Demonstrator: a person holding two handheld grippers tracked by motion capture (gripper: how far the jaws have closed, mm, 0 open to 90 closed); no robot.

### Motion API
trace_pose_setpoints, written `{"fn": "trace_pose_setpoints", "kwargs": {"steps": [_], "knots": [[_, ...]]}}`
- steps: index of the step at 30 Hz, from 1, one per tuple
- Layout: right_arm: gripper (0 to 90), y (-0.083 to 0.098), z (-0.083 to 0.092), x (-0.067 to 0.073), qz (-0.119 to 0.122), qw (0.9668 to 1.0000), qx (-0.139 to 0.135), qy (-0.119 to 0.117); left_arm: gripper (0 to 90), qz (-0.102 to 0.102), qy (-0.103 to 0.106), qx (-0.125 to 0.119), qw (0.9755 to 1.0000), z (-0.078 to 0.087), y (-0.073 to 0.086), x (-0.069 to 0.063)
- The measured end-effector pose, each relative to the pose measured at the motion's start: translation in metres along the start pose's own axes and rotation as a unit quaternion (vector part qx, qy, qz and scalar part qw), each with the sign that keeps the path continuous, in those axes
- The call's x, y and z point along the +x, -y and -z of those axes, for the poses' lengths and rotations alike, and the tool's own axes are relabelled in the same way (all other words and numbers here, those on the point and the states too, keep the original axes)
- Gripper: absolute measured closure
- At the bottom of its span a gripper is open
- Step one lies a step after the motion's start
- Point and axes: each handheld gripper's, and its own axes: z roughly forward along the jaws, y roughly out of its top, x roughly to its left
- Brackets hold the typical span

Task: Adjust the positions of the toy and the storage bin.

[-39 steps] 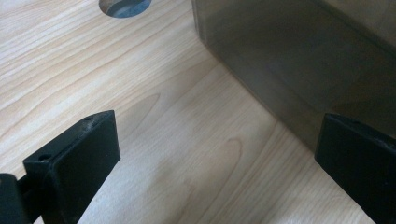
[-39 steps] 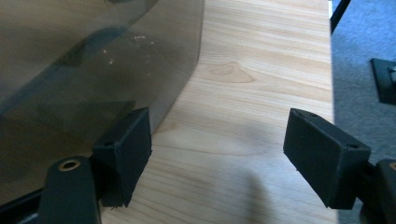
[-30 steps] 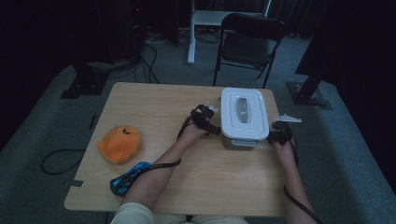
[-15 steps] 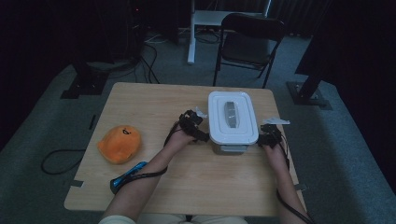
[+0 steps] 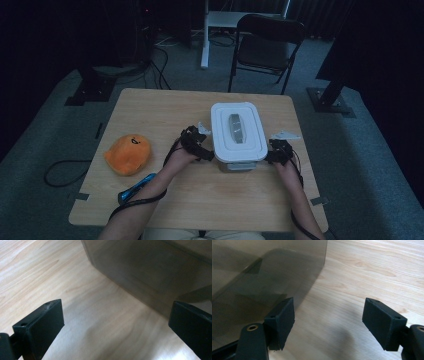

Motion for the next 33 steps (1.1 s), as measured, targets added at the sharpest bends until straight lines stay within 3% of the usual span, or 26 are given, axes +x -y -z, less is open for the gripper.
{"fn": "trace_pose_setpoints", "kwargs": {"steps": [7, 11, 14, 18, 25, 29, 33], "knots": [[26.1, 0.006, 0.006, 0.013, 0.003, 0.9997, 0.000, -0.023, 0.6, -0.008, 0.002, -0.002, 1.0000, 0.011, 0.013, -0.008], [26.1, 0.011, 0.011, 0.020, 0.012, 0.9997, 0.003, -0.021, 0.6, -0.013, 0.008, -0.004, 0.9999, 0.016, 0.021, -0.016], [23.7, 0.014, 0.012, 0.020, 0.016, 0.9996, 0.007, -0.020, 0.5, -0.006, 0.014, -0.009, 0.9998, 0.015, 0.026, -0.016], [15.4, 0.017, 0.010, 0.017, 0.021, 0.9997, 0.000, -0.015, 0.5, 0.017, 0.007, -0.018, 0.9997, 0.011, 0.031, -0.005], [15.5, 0.011, -0.008, -0.004, 0.004, 0.9998, 0.004, 0.021, 0.5, 0.053, -0.001, -0.014, 0.9985, 0.001, 0.029, 0.021], [15.5, 0.003, -0.020, -0.015, -0.019, 0.9996, 0.012, 0.015, 0.5, 0.056, 0.000, -0.010, 0.9984, -0.005, 0.022, 0.027], [15.4, -0.008, -0.025, -0.018, -0.017, 0.9997, 0.011, 0.017, 0.5, 0.051, -0.003, -0.005, 0.9987, -0.009, 0.015, 0.031]]}}
